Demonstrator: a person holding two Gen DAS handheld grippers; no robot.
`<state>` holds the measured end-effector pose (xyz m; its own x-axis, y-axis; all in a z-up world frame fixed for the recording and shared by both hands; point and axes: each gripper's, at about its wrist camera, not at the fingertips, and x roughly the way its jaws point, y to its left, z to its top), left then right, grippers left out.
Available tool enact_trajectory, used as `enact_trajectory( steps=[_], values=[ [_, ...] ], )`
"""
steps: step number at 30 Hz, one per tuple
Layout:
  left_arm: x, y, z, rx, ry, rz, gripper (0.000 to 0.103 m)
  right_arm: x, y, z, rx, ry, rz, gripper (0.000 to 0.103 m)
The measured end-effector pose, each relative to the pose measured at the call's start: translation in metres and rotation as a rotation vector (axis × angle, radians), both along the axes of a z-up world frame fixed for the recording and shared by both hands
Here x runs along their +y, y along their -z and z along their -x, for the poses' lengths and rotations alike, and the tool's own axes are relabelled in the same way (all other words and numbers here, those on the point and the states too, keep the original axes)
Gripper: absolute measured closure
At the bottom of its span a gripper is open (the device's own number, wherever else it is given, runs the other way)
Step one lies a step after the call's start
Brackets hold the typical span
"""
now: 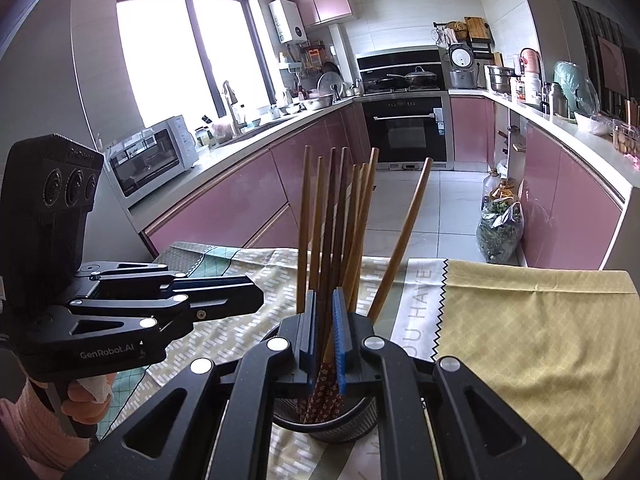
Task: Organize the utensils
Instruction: 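Open both tools to release the chopsticks into the cup and withdraw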
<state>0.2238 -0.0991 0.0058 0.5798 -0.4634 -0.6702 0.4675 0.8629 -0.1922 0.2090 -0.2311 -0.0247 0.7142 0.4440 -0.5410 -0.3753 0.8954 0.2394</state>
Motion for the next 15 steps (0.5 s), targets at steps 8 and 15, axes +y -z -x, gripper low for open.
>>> enact_trajectory(
  steps=[8,15],
  values=[
    [0.015,-0.001,0.026,-0.068,-0.041,-0.003,0.080,0.002,-0.006,0.019,-0.031,-0.032,-0.008,0.083],
    [0.036,-0.006,0.062,-0.141,-0.096,-0.010,0.059,0.013,-0.006,0.051,-0.050,-0.104,0.000,0.069]
  ],
)
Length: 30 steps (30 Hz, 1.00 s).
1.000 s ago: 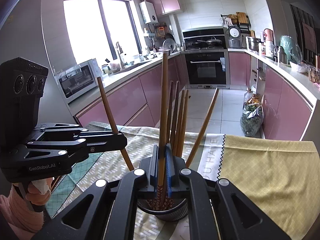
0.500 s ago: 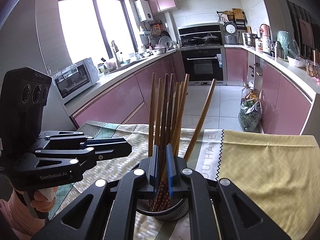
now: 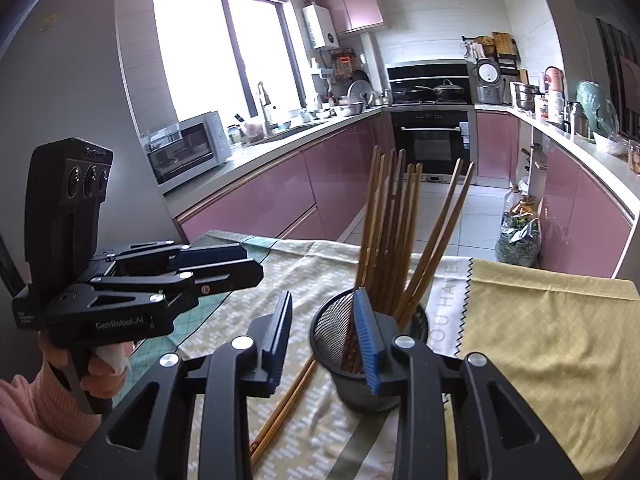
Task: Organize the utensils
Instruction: 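Open both tools to release the chopsticks into the cup and withdraw, then lower both open tools toward the last two chopsticks on the cloth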
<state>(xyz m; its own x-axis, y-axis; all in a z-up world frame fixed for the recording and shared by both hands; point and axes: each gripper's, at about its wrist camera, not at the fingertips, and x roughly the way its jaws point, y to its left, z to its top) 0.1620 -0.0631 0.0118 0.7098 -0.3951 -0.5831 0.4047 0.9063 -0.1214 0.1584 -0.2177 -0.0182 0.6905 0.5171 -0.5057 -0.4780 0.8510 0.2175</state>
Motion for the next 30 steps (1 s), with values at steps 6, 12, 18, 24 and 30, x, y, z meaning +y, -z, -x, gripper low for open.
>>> enact_trajectory(
  steps=[6,12,18,24,30],
  values=[
    [0.021,0.015,0.023,0.001,-0.067,0.000,0.045,0.010,0.021,0.018,0.046,-0.034,0.013,0.060],
    [0.035,0.044,0.037,0.039,-0.139,-0.050,0.027,0.023,0.054,0.023,0.136,-0.053,0.044,0.056],
    [0.041,0.070,0.044,0.069,-0.187,-0.102,0.020,0.033,0.080,0.027,0.206,-0.050,0.070,0.056],
    [0.038,0.082,0.049,0.084,-0.206,-0.128,0.016,0.044,0.094,0.032,0.245,-0.068,0.078,0.056],
    [0.040,0.088,0.053,0.088,-0.229,-0.142,0.011,0.047,0.101,0.038,0.259,-0.064,0.106,0.056]
  ],
)
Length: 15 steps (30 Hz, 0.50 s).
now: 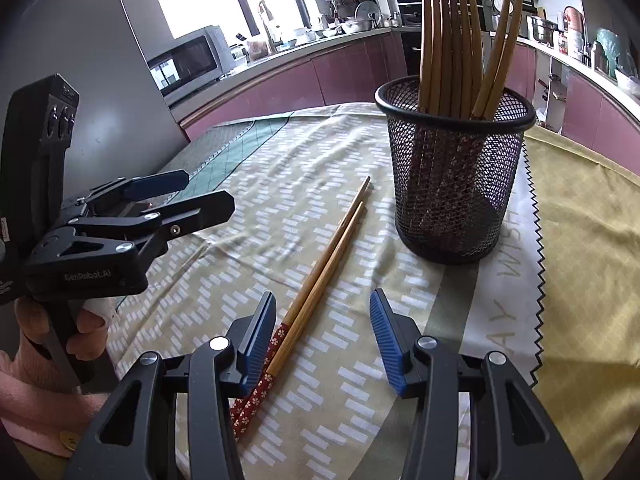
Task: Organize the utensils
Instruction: 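Lower both open tools toward the last two chopsticks on the cloth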
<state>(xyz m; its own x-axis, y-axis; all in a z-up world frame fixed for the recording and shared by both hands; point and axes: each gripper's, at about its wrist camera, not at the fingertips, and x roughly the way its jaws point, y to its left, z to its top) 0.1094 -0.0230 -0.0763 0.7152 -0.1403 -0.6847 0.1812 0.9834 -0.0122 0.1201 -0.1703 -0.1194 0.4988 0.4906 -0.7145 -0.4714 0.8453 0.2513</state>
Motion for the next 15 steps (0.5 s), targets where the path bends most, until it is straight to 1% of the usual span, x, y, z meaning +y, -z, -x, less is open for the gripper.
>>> enact_trajectory(
  steps=[13,15],
  values=[
    [0.002,0.010,0.004,0.021,-0.006,-0.003,0.011,0.011,0.008,0.006,-0.016,0.003,0.104,0.056],
    [0.001,0.010,0.004,0.021,-0.004,-0.003,0.011,0.011,0.008,0.006,-0.018,0.004,0.106,0.056]
  ],
)
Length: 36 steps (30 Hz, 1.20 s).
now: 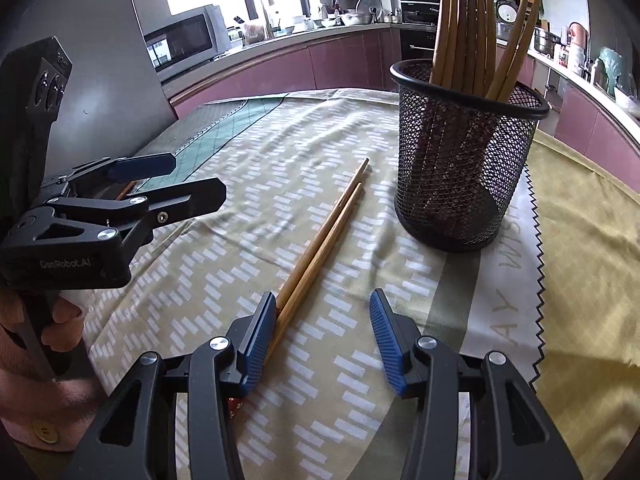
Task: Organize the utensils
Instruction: 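Lower both open tools toward the last two chopsticks on the cloth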
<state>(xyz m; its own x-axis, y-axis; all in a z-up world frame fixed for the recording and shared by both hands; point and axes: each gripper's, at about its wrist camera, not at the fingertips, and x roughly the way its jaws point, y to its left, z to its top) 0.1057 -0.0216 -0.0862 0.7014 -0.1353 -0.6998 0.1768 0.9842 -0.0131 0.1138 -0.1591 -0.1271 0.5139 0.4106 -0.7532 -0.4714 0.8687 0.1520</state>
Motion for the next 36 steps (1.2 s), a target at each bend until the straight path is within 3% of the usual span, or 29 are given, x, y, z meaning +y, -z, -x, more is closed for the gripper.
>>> enact_trajectory(
  steps=[8,16,26,36],
  values=[
    [-0.003,0.003,-0.001,0.012,0.013,-0.001,0.011,-0.002,0.001,0.000,0.005,0.009,0.027,0.057],
    [-0.020,0.009,-0.001,0.028,0.079,-0.020,0.013,-0.011,0.000,-0.004,0.028,0.010,0.002,0.066],
    [-0.045,0.024,-0.003,0.096,0.198,-0.014,0.031,-0.024,0.001,-0.005,0.047,0.013,-0.007,0.073],
    [-0.063,0.039,-0.006,0.156,0.257,-0.023,0.059,-0.028,0.002,-0.005,0.053,0.018,-0.023,0.075]
  ],
)
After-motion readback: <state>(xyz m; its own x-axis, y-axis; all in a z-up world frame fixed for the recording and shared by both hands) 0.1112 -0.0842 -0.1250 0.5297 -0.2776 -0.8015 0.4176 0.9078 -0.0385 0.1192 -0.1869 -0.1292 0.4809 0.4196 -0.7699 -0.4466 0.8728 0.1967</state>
